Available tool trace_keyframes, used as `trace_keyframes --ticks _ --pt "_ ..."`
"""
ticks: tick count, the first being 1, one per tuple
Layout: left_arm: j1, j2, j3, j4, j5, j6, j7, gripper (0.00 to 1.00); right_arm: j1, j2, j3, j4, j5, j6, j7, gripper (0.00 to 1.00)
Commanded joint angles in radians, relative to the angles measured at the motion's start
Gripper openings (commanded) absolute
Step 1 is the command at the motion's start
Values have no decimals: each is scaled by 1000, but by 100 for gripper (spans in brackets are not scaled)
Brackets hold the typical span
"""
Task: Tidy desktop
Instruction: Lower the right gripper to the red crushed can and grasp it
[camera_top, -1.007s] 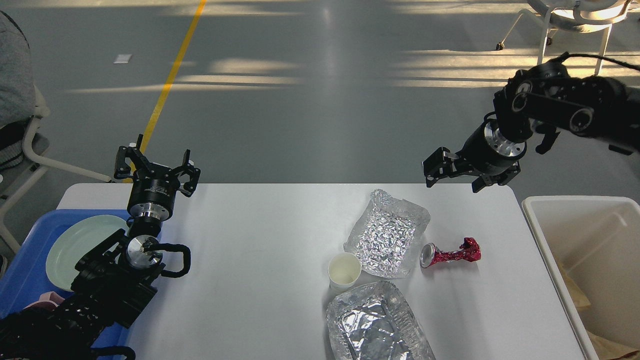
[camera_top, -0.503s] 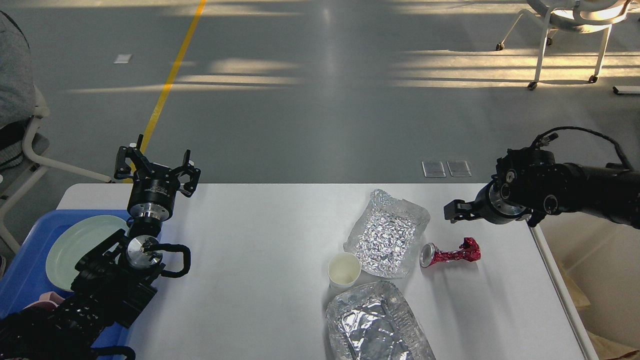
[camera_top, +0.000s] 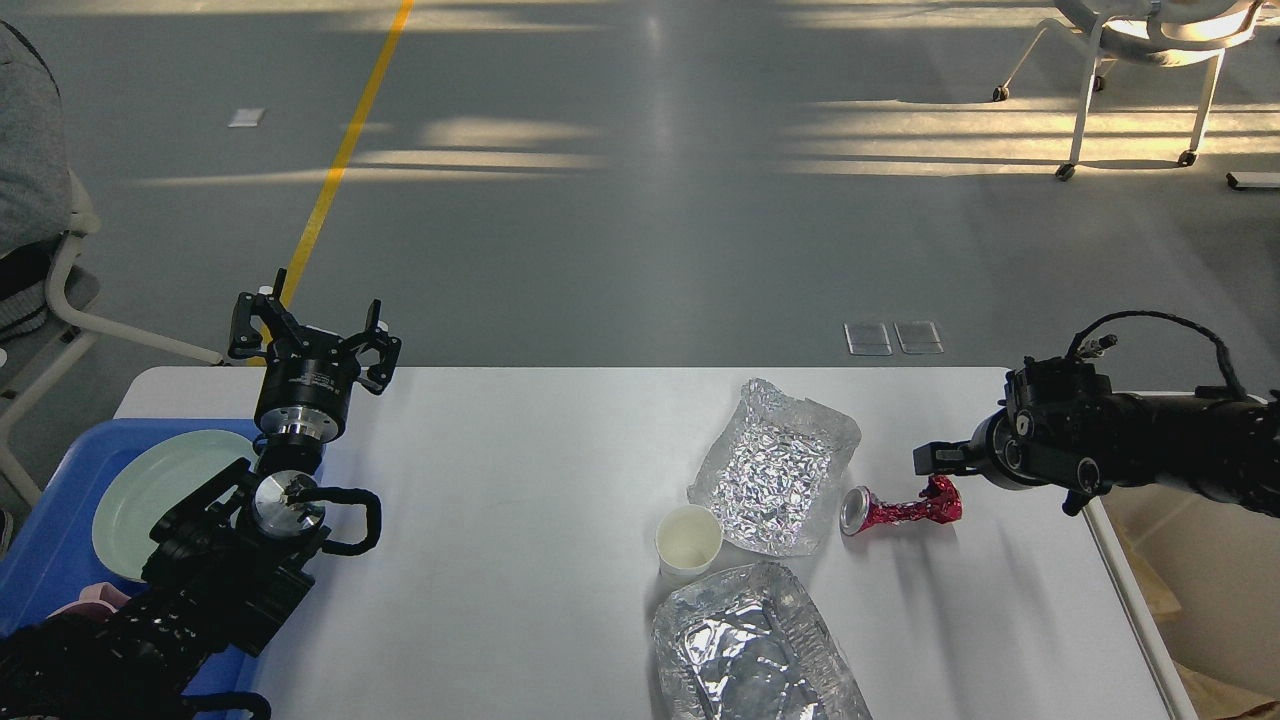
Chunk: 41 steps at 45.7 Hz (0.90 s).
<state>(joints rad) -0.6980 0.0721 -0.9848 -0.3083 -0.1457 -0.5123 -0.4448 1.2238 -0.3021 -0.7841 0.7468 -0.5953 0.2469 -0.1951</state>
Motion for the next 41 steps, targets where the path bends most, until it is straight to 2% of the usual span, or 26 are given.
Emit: trace_keyframes --ticks 1,16,32,37,41 --pt "0 0 0 0 0 0 0 100 -24 3 2 2 0 -38 0 99" --pt "0 0 0 0 0 0 0 100 -70 26 5 0 8 -136 -1 97" --pt "0 0 0 0 0 0 0 100 -109 37 8 -6 11 -155 -1 89" --pt "0 0 0 0 0 0 0 100 -119 40 6 -6 14 -173 -1 82" --pt "0 0 0 0 0 0 0 100 -125 40 8 -7 14 -175 -1 72"
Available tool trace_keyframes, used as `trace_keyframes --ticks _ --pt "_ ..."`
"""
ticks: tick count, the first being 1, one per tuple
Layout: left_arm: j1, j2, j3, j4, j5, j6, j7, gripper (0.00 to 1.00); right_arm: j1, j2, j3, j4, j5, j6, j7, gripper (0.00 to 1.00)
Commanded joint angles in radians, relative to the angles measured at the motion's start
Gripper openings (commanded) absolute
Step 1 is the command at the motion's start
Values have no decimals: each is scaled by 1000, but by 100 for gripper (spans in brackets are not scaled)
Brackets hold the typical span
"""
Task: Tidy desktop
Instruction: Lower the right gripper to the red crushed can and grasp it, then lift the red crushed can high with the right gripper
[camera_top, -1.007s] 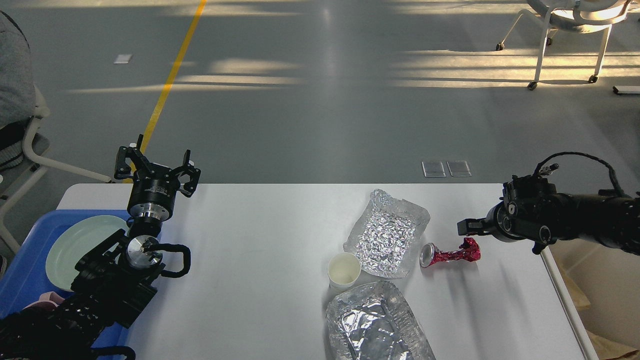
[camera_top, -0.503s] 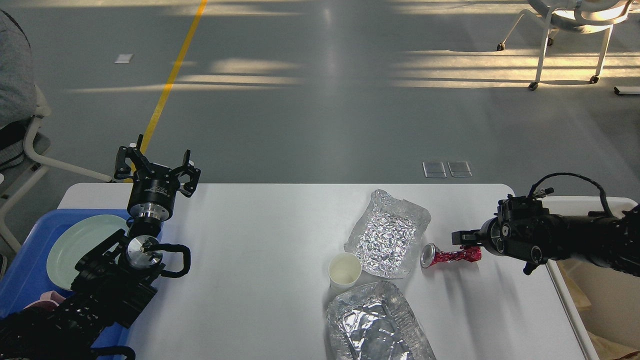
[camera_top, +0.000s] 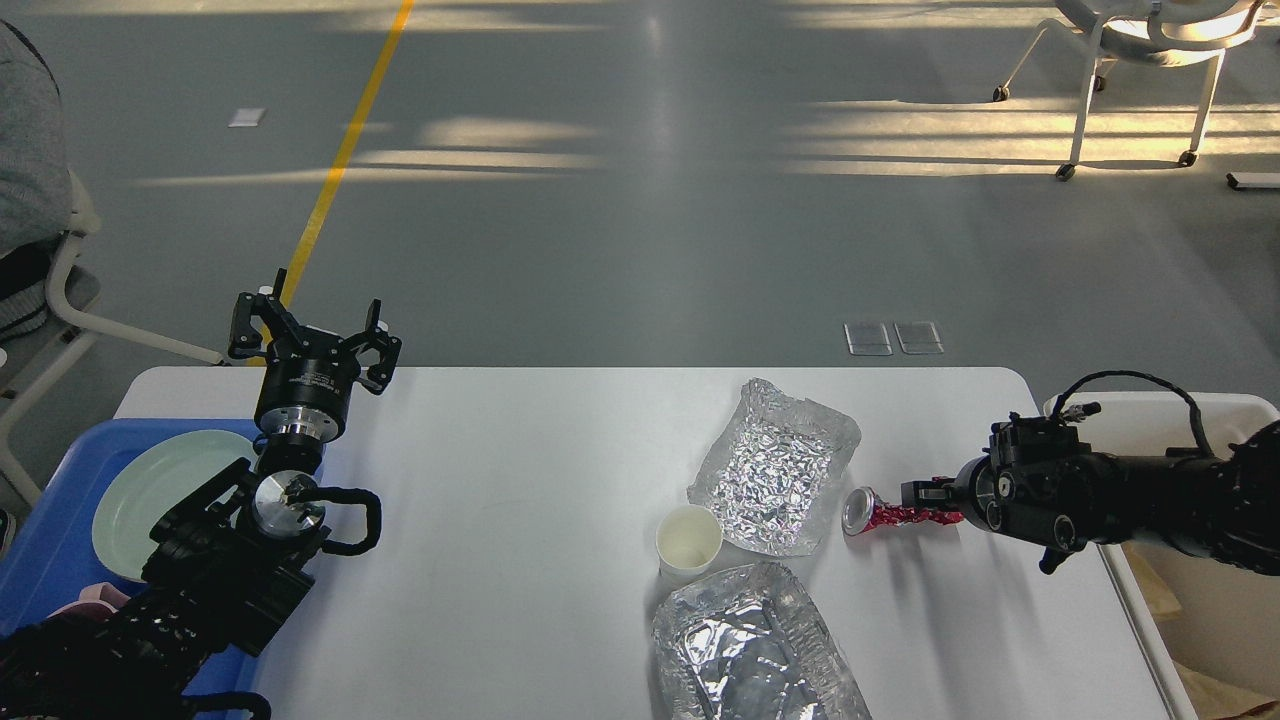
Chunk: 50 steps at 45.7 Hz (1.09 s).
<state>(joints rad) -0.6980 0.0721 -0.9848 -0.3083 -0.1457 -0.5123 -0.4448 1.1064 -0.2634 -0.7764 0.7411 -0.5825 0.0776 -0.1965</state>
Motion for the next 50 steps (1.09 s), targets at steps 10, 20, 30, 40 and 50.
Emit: trace_keyframes --ticks 10,20,30,40,50 --pt "0 0 0 0 0 0 0 100 -7 0 0 0 3 -4 0 48" --pt "0 0 0 0 0 0 0 100 18 -8 0 7 6 4 6 33" --pt "0 0 0 0 0 0 0 100 55 -26 9 26 41 10 9 0" --pt "0 0 0 0 0 0 0 100 108 -79 8 78 41 11 9 0" --pt "0 0 0 0 0 0 0 100 150 -109 5 107 41 63 8 0"
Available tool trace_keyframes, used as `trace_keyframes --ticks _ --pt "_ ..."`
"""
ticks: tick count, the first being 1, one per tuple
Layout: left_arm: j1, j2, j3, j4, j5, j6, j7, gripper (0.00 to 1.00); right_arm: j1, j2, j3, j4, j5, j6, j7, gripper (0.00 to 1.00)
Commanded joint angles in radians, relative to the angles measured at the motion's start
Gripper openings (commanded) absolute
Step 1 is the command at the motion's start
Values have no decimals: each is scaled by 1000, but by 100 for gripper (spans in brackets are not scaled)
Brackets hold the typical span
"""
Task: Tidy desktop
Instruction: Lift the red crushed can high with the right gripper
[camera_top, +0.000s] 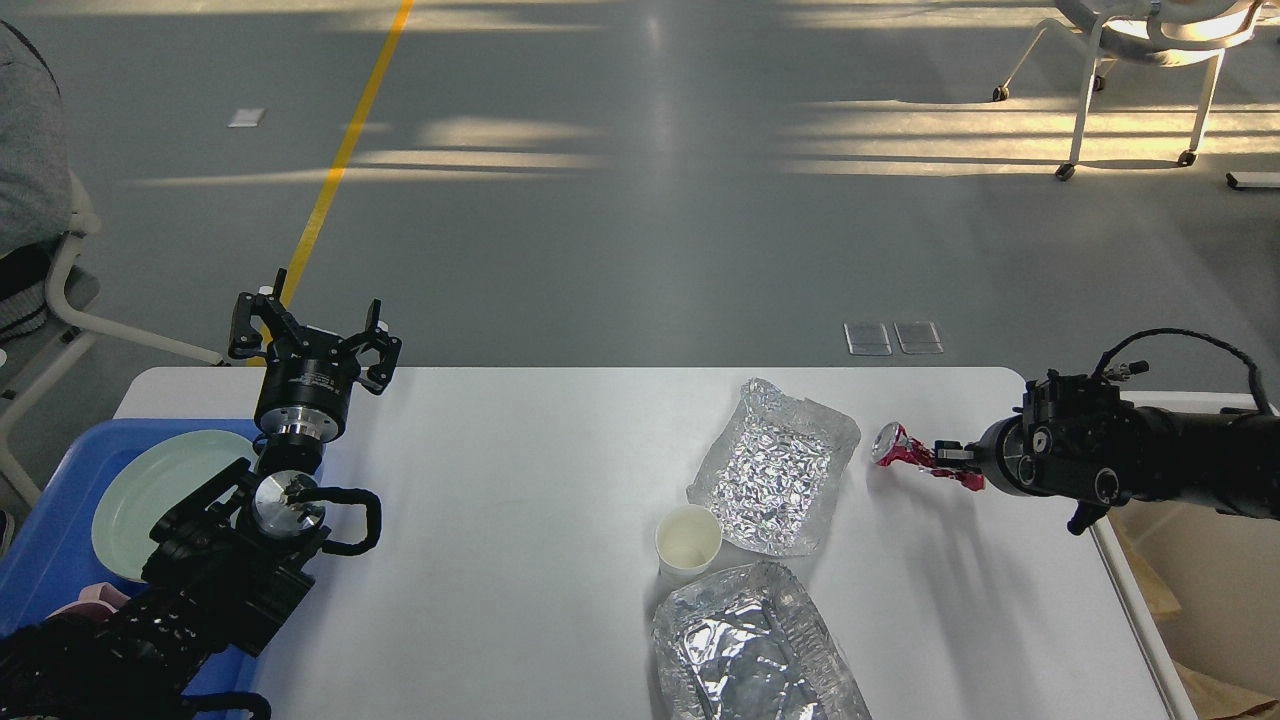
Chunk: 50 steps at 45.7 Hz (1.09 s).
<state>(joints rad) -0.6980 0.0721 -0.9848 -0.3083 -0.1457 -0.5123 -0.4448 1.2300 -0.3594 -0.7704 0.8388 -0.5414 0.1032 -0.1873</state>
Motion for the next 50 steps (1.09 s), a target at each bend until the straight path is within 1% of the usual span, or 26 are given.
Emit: trace_keyframes --ticks 1,6,9,16,20,27,38,50 --pt "0 0 0 0 0 0 0 100 32 -18 0 14 0 49 -1 0" --pt "0 0 0 0 0 0 0 100 95 -56 -4 32 0 99 -1 0" --pt "0 0 0 0 0 0 0 100 155 -90 -4 39 0 153 0 0" --pt "0 0 0 0 0 0 0 100 321 -162 7 58 3 320 0 0" --pt "0 0 0 0 0 0 0 100 449 -214 25 100 55 487 0 0" --pt "0 0 0 0 0 0 0 100 684 -283 82 131 211 854 0 0" --pt "0 0 0 0 0 0 0 100 997 -293 152 128 383 857 -4 0" --pt "0 0 0 0 0 0 0 100 1191 -291 212 128 451 857 -11 0"
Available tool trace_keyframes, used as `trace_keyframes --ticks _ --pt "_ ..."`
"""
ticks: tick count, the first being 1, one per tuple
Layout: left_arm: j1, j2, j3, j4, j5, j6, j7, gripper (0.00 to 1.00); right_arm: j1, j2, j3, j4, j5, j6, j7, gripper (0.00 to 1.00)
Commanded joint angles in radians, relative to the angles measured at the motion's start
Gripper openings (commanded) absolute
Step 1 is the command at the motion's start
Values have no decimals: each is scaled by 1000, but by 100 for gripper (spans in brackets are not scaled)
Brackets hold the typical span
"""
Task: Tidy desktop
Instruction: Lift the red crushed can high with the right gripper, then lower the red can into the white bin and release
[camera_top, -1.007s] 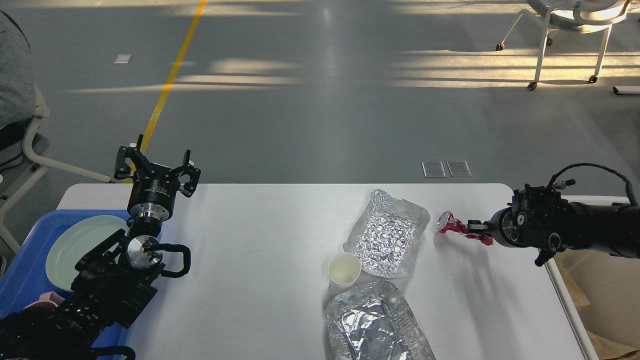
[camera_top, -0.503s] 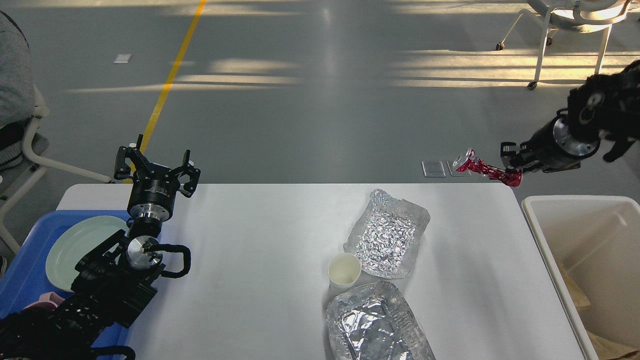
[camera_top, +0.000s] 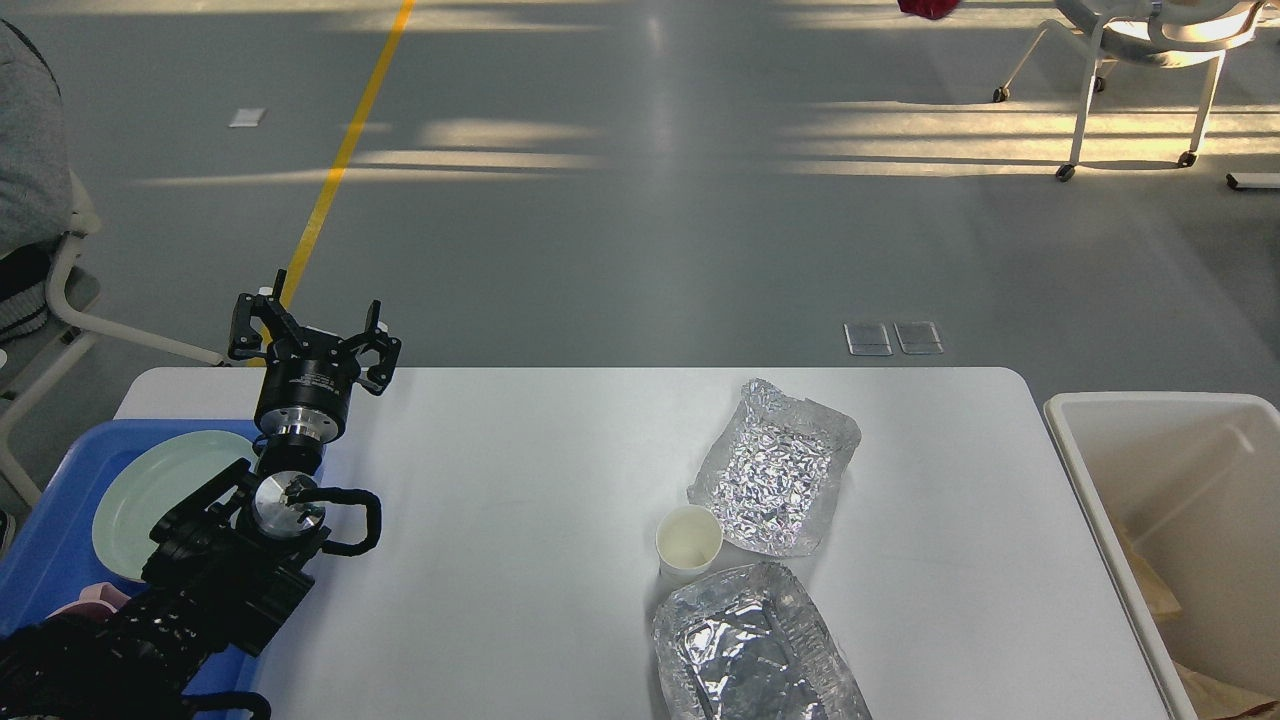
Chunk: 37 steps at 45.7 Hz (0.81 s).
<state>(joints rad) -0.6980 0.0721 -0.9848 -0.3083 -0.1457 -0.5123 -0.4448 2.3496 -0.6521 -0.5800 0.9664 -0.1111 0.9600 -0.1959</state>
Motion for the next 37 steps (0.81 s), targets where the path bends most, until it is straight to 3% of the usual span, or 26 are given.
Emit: trace_keyframes --ticks 1,16,37 --pt "0 0 0 0 0 0 0 100 80 2 25 0 25 0 0 0" --pt "0 0 0 0 0 0 0 100 53 11 23 -6 50 0 -7 0" --pt "0 0 0 0 0 0 0 100 -538 11 11 -222 -209 0 -7 0"
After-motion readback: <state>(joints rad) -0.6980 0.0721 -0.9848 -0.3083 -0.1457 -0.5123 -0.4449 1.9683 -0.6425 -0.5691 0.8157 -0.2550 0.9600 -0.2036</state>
